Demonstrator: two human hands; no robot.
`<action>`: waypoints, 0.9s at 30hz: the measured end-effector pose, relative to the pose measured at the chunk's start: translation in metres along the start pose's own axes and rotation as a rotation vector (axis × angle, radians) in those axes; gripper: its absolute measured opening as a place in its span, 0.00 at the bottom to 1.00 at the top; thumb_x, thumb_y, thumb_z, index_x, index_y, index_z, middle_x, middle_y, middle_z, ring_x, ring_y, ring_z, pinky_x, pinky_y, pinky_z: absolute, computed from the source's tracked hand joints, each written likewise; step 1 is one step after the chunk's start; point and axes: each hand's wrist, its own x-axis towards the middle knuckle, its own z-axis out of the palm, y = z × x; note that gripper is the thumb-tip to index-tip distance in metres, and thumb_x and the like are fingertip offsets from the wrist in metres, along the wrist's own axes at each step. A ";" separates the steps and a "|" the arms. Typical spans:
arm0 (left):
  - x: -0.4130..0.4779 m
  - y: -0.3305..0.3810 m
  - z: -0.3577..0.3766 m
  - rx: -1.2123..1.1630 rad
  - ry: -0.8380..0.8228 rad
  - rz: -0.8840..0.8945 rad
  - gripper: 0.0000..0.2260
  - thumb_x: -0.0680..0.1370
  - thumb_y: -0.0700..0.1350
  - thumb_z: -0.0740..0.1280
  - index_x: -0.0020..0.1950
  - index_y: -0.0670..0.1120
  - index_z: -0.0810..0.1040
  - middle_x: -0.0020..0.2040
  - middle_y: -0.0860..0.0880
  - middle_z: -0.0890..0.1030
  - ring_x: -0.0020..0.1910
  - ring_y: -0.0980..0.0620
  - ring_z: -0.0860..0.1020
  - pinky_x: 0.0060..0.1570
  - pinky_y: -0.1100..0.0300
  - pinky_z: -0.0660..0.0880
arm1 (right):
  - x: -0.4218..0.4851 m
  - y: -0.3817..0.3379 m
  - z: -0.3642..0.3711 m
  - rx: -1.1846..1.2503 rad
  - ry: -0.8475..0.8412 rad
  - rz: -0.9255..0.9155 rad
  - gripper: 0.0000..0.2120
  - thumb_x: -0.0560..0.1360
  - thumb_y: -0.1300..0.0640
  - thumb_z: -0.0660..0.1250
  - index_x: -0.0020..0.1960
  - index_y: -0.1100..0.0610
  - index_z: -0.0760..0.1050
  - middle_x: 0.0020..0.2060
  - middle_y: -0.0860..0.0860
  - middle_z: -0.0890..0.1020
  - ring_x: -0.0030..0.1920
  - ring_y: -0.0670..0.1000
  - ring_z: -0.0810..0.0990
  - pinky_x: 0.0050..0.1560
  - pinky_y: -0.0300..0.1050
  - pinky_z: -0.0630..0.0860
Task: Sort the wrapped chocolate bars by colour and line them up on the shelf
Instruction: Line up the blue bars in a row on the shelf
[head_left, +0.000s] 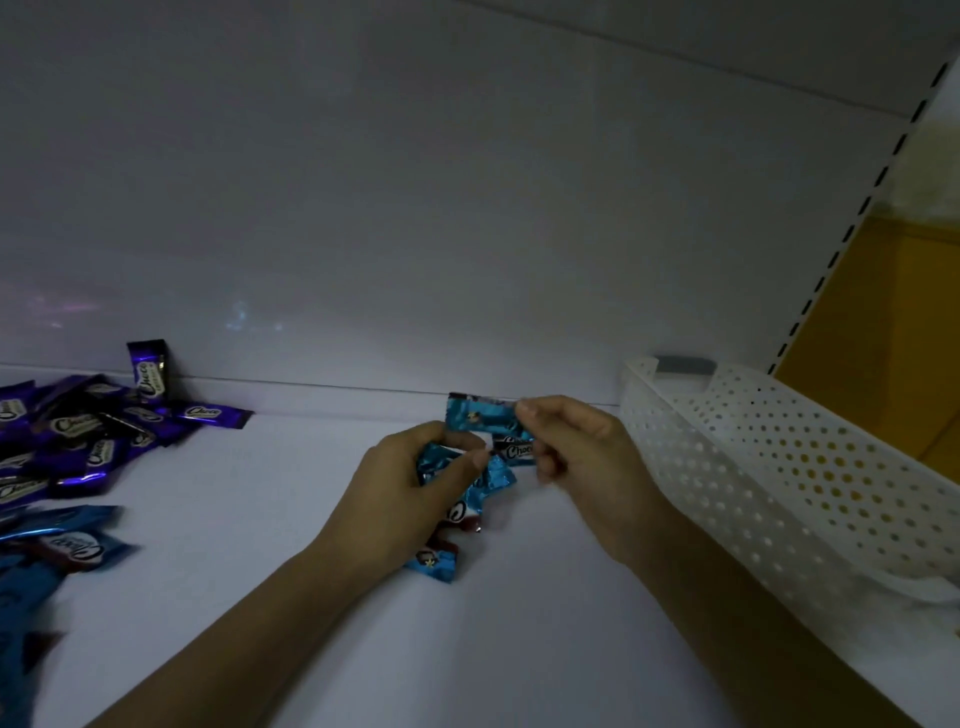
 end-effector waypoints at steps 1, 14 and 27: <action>0.000 0.000 0.000 -0.002 0.028 -0.016 0.03 0.76 0.50 0.68 0.47 0.53 0.81 0.43 0.55 0.84 0.37 0.55 0.84 0.32 0.63 0.78 | 0.001 -0.001 -0.004 0.024 0.022 0.019 0.06 0.76 0.56 0.66 0.46 0.55 0.82 0.26 0.49 0.73 0.27 0.46 0.68 0.28 0.38 0.68; 0.006 -0.004 -0.003 -0.231 0.404 -0.101 0.05 0.78 0.47 0.67 0.42 0.49 0.80 0.35 0.54 0.84 0.31 0.59 0.81 0.26 0.68 0.74 | 0.002 -0.002 -0.009 -0.053 0.109 -0.016 0.07 0.75 0.64 0.68 0.48 0.54 0.74 0.38 0.50 0.85 0.39 0.48 0.85 0.36 0.37 0.79; 0.009 -0.006 -0.001 -0.158 0.374 -0.077 0.06 0.77 0.49 0.68 0.41 0.51 0.79 0.36 0.52 0.83 0.37 0.51 0.83 0.31 0.60 0.75 | 0.007 0.002 -0.023 -0.610 0.200 -0.250 0.14 0.75 0.66 0.66 0.59 0.56 0.77 0.37 0.42 0.76 0.36 0.40 0.76 0.39 0.30 0.73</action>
